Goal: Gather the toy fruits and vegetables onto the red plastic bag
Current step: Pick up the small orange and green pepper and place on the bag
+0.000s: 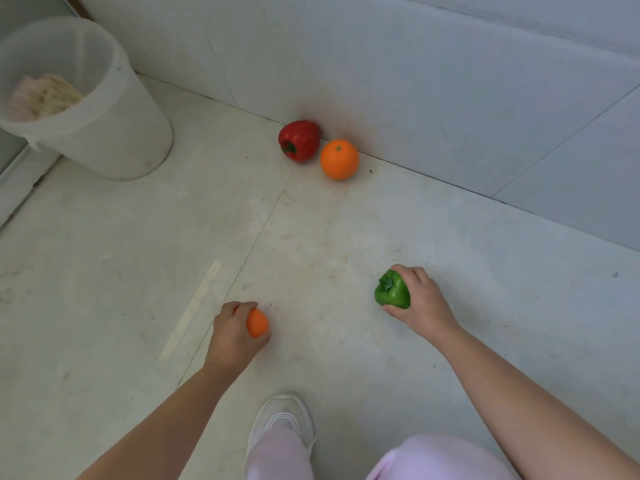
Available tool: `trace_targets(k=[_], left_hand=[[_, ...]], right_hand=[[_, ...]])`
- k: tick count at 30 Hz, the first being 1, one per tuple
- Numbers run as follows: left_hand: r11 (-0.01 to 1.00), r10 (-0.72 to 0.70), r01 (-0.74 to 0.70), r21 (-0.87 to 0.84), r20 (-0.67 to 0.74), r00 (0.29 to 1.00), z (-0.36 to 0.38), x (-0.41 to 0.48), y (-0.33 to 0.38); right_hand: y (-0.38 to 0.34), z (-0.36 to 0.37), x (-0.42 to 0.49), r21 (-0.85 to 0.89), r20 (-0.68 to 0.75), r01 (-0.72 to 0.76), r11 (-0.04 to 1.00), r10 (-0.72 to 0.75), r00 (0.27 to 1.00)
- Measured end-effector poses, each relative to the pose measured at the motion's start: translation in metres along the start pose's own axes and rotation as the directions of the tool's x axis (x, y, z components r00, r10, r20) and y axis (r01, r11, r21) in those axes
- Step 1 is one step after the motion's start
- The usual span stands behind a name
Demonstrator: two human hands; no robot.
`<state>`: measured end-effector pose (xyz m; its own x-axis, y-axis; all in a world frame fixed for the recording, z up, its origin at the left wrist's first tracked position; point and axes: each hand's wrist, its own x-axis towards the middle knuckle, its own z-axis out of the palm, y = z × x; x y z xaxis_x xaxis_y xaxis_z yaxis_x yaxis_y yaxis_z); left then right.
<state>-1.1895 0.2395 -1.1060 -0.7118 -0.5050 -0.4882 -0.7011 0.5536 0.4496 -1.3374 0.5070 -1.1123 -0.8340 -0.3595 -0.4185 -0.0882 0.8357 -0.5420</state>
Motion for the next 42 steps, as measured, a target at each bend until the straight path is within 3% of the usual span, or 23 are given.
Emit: trace_targets(k=[9,17,22,27,32,42], left_hand=[[0.969,0.048,-0.067,-0.237,-0.085,0.995,-0.013,-0.02,0.042],[0.908,0.071,-0.121,-0.4,-0.138,0.988,-0.037,-0.031,0.088],[0.856,-0.081,0.084,-0.51,0.027,0.996,-0.071,-0.068,0.13],[0.853,-0.04,0.068,-0.518,0.064,0.997,-0.133,-0.132,0.163],[0.702,-0.121,0.177,-0.69,0.129,0.984,-0.201,-0.2,0.203],[0.756,0.023,-0.05,-0.652,-0.05,0.999,-0.325,-0.342,0.287]], right_hand=[[0.004,0.004,-0.009,0.167,-0.082,-0.059,0.984,0.073,0.994],[-0.033,-0.038,-0.026,0.349,-0.284,0.066,0.935,0.038,0.958],[-0.088,-0.083,-0.09,0.489,-0.335,0.054,0.871,0.13,0.933],[-0.141,-0.146,-0.159,0.567,-0.354,0.045,0.823,0.194,0.915],[-0.204,-0.212,-0.219,0.617,-0.358,0.081,0.783,0.188,0.915],[-0.3,-0.341,-0.332,0.699,-0.39,0.136,0.702,0.214,0.896]])
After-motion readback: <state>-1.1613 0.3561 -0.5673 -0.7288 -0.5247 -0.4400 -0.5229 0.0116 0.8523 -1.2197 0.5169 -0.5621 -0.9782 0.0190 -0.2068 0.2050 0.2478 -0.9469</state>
